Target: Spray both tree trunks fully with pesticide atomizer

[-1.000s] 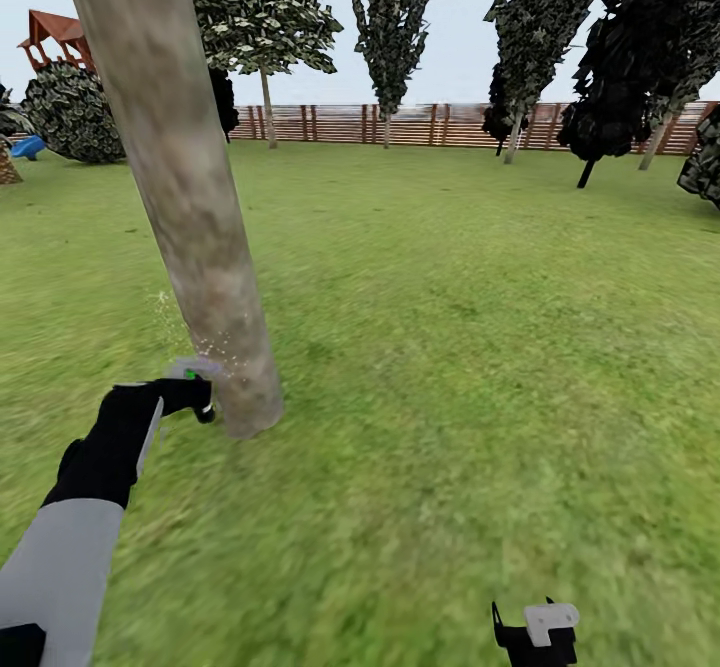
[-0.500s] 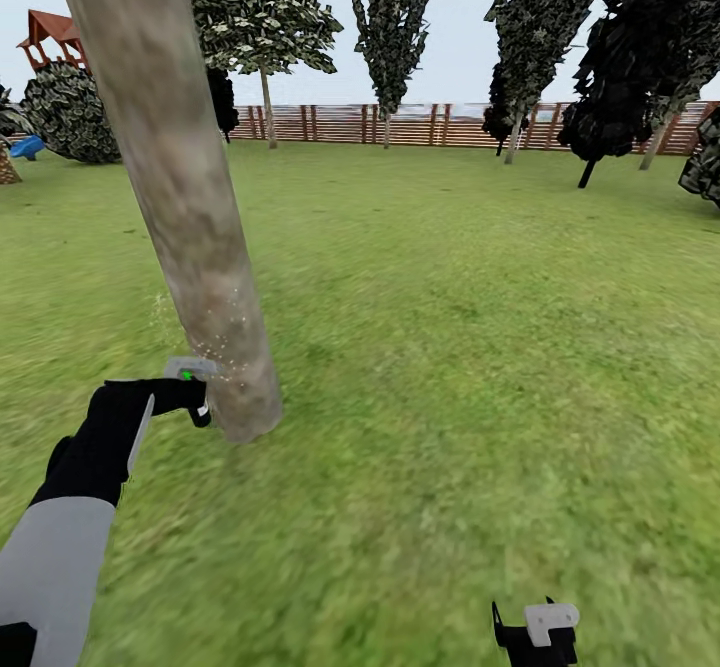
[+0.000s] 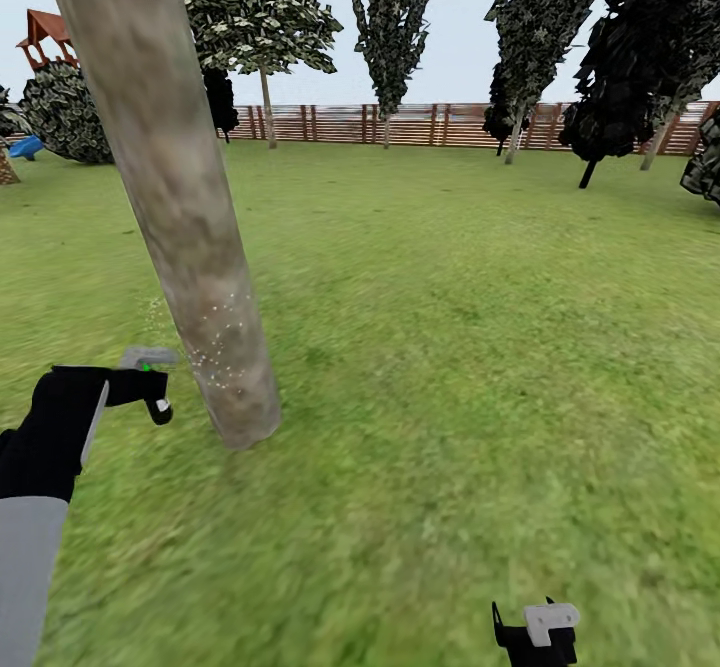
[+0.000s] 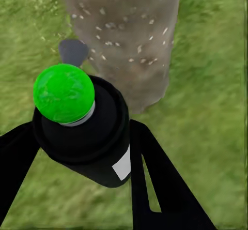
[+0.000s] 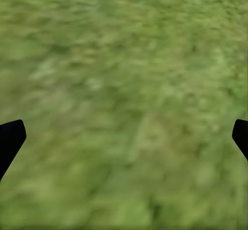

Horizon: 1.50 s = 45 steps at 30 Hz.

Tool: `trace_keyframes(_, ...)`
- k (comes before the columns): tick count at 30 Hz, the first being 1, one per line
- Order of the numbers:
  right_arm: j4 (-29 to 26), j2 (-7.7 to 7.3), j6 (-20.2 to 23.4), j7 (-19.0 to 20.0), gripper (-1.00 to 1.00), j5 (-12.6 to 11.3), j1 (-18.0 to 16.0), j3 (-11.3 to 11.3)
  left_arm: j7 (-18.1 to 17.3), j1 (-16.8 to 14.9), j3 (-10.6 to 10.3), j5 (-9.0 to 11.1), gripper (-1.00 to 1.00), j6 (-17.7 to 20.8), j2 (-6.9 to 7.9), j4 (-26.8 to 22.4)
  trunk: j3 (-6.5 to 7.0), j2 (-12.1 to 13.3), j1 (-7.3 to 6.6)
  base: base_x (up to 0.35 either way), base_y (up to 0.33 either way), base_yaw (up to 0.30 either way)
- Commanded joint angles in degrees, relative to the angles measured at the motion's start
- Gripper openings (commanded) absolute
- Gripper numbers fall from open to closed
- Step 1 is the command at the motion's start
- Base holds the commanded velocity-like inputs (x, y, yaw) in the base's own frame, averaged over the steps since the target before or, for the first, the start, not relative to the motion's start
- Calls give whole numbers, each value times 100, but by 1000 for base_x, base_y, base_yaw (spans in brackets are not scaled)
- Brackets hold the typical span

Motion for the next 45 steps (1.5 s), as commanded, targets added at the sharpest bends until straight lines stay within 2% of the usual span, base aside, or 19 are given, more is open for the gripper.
trace_keyframes(1,3,0,0,0,100,0,-2,0,-282,51,-75,9,-100,-11,4,1,0,0,0,0,0,0)
trace_keyframes(3,3,0,0,0,100,0,-3,0,-318,65,-73,12,-100,-12,-29,19,0,0,0,0,0,0)
trace_keyframes(6,2,0,0,0,100,0,-2,0,-346,73,-72,5,-100,-34,-237,71,0,0,0,0,0,0)
trace_keyframes(7,3,0,0,0,100,0,-3,0,-345,82,-64,-3,-100,-48,-248,101,0,0,0,0,0,0)
trace_keyframes(9,2,0,0,0,100,0,-1,0,-341,180,-10,-15,-100,-93,-199,292,0,0,0,0,0,0)
trace_keyframes(11,3,0,0,0,100,0,-2,0,-327,273,94,-32,-100,-486,-76,413,0,0,0,0,0,0)
trace_keyframes(14,3,0,0,0,100,0,1,0,-302,347,119,-28,-100,-698,-61,364,0,0,0,24,2,0)
trace_keyframes(19,4,0,0,0,100,0,-1,0,-280,362,133,-17,-100,-720,-92,326,0,0,0,285,98,0)
trace_keyframes(24,3,0,0,0,100,0,-1,0,-281,375,136,-49,-100,-756,-62,353,0,0,0,215,104,0)
trace_keyframes(27,3,0,0,0,100,0,-1,0,-270,731,206,-71,-100,-805,-32,411,0,0,0,16,8,0)
trace_keyframes(29,3,0,0,0,100,0,-1,0,-248,836,267,-72,-100,-876,-44,412,0,0,0,3,2,0)
trace_keyframes(33,4,2,0,0,100,0,0,0,-203,935,291,-62,-100,-1041,-442,496,0,0,0,0,0,0)
trace_keyframes(34,4,2,0,0,100,0,-2,0,-127,996,300,-62,-100,-1203,-486,576,0,0,0,0,0,0)
trace_keyframes(36,4,1,0,0,100,0,1,0,474,1234,320,-36,-100,-2050,-511,895,0,0,0,0,0,0)
trace_keyframes(38,4,4,0,0,100,0,-1,0,829,1333,313,-9,-100,-2637,-539,1265,0,0,0,0,0,0)
trace_keyframes(39,4,6,0,0,100,0,-1,0,948,1362,323,37,-100,-2989,-550,1656,0,0,0,0,0,0)
trace_keyframes(40,4,5,0,0,100,0,-1,0,983,1374,334,195,-100,-3188,-562,1961,0,0,0,0,0,0)
trace_keyframes(43,4,5,0,0,100,0,-1,0,1018,1385,323,796,-100,-3340,-703,2228,0,0,0,0,0,0)
trace_keyframes(45,4,6,0,0,100,0,2,0,1050,1389,315,949,-100,-3476,-807,2361,0,0,0,0,0,0)
